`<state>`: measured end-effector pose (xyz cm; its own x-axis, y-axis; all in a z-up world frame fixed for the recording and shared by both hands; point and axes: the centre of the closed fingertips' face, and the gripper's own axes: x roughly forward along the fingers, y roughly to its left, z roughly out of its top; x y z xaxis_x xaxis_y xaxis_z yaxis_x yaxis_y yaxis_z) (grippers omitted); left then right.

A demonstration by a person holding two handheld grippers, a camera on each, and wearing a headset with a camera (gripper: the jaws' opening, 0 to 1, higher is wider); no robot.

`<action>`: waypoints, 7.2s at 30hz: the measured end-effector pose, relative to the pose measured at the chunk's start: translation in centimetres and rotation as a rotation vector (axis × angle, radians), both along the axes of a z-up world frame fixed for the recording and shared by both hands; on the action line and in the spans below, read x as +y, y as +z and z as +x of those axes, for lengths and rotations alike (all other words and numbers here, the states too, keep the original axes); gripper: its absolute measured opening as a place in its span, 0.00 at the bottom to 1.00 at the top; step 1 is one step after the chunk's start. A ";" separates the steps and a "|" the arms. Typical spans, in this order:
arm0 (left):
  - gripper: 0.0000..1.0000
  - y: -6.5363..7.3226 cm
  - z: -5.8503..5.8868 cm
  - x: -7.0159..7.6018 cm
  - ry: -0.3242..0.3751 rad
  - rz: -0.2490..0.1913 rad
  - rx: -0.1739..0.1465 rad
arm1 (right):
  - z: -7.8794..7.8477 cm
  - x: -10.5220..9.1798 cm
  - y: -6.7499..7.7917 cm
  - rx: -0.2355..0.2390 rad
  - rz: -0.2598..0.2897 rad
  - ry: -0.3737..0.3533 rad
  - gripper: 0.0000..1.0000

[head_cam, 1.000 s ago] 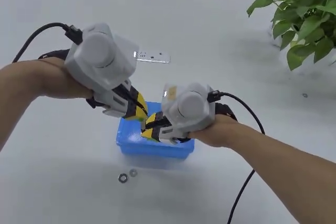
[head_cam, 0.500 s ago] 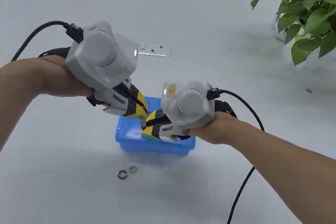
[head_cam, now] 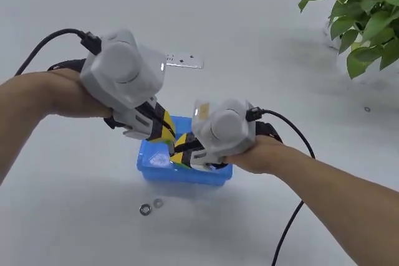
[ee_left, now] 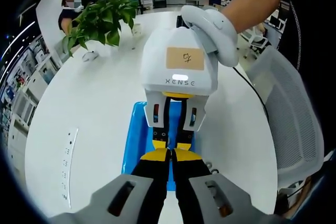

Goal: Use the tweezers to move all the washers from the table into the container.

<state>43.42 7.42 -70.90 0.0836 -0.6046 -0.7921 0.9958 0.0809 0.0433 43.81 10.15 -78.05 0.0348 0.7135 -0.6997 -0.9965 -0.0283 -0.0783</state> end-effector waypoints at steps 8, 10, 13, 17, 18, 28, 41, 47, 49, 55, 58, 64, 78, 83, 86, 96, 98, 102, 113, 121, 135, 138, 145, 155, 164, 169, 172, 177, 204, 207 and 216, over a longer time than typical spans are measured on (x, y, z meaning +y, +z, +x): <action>0.05 0.4 -0.1 0.0 0.001 -0.002 -0.005 | -0.1 0.0 0.4 -0.005 0.004 -0.001 0.11; 0.05 0.6 -0.2 0.0 0.002 -0.002 -0.007 | -0.1 0.0 0.6 -0.008 0.006 -0.001 0.11; 0.05 0.9 -0.3 -0.1 0.001 -0.003 -0.010 | -0.2 0.0 0.9 -0.011 0.010 -0.003 0.11; 0.05 1.4 -0.6 -0.1 0.001 -0.002 -0.015 | -0.5 -0.1 1.4 -0.016 0.013 -0.003 0.11; 0.05 1.5 -0.7 -0.1 0.001 -0.003 -0.017 | -0.5 -0.1 1.5 -0.018 0.015 -0.004 0.11; 0.05 2.9 -1.6 -0.2 0.002 0.001 -0.038 | -1.3 -0.2 2.9 -0.037 0.026 -0.011 0.11; 0.05 4.4 -3.0 -0.1 0.003 0.010 -0.058 | -2.5 0.0 4.5 -0.058 0.041 -0.014 0.11; 0.05 4.8 -3.8 -0.2 0.000 0.018 -0.067 | -3.2 0.0 5.0 -0.066 0.046 -0.014 0.11; 0.05 4.9 -4.1 -0.1 -0.001 0.021 -0.068 | -3.4 0.1 5.1 -0.068 0.047 -0.013 0.11; 0.05 5.0 -4.8 0.1 -0.001 0.026 -0.068 | -4.2 0.3 5.2 -0.067 0.053 -0.013 0.11; 0.05 4.8 -5.4 0.1 0.001 0.028 -0.064 | -4.7 0.4 5.0 -0.066 0.053 -0.010 0.11; 0.05 4.4 -6.2 0.2 0.003 0.029 -0.054 | -5.7 0.4 4.6 -0.058 0.045 -0.001 0.12; 0.05 2.9 -7.2 0.5 0.000 0.040 -0.023 | -7.0 0.5 3.1 -0.027 0.042 0.004 0.12; 0.05 2.4 -7.4 0.5 0.001 0.039 -0.012 | -7.3 0.4 2.6 -0.019 0.037 0.008 0.12; 0.05 2.2 -7.5 0.5 0.003 0.040 -0.007 | -7.4 0.5 2.3 -0.012 0.035 0.011 0.12; 0.05 1.0 -8.0 0.8 0.013 0.040 0.017 | -8.1 0.8 1.1 0.007 0.030 0.023 0.12; 0.05 0.8 -8.1 0.8 0.015 0.039 0.021 | -8.3 0.9 0.9 0.010 0.030 0.024 0.12; 0.05 0.3 -8.4 0.9 0.015 0.043 0.032 | -8.6 1.0 0.4 0.021 0.026 0.029 0.12; 0.05 -0.6 -8.6 1.2 0.022 0.041 0.051 | -8.9 1.2 -0.5 0.036 0.021 0.031 0.12; 0.05 -1.0 -8.7 1.3 0.028 0.035 0.062 | -9.0 1.3 -1.0 0.043 0.017 0.034 0.12; 0.05 -0.9 -8.3 1.2 0.029 0.027 0.060 | -8.7 1.3 -1.1 0.035 0.011 0.039 0.12; 0.05 -1.0 -8.3 1.2 0.027 0.028 0.061 | -8.7 1.2 -1.1 0.036 0.012 0.037 0.12; 0.05 -1.1 -8.1 1.4 0.029 0.029 0.062 | -8.7 1.2 -1.2 0.040 0.013 0.032 0.12; 0.05 -1.1 -8.1 1.2 0.026 0.022 0.067 | -8.8 1.2 -1.2 0.062 0.015 0.022 0.10; 0.05 -0.9 -8.4 1.2 0.027 0.024 0.064 | -9.0 1.1 -1.0 0.062 0.013 0.028 0.10; 0.05 -0.4 -8.6 1.1 0.029 0.023 0.059 | -9.1 1.1 -0.5 0.055 0.013 0.032 0.10; 0.05 0.0 -8.7 1.1 0.028 0.023 0.056 | -9.2 1.2 -0.2 0.050 0.013 0.032 0.10; 0.05 0.7 -9.1 1.0 0.027 0.025 0.048 | -9.5 1.2 0.5 0.038 0.016 0.033 0.10; 0.05 4.5 -9.5 0.5 0.007 0.026 -0.004 | -9.5 0.8 4.6 -0.017 0.034 0.026 0.10; 0.05 5.2 -9.4 0.4 0.004 0.024 -0.017 | -9.3 0.7 5.1 -0.028 0.036 0.024 0.10; 0.05 7.2 -8.5 -0.1 -0.010 0.016 -0.056 | -8.1 0.6 7.1 -0.070 0.041 0.018 0.10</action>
<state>34.87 7.30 -63.72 0.1219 -0.5930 -0.7959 0.9925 0.0697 0.1001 35.73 10.73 -70.91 0.0694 0.7424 -0.6664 -0.9879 -0.0419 -0.1496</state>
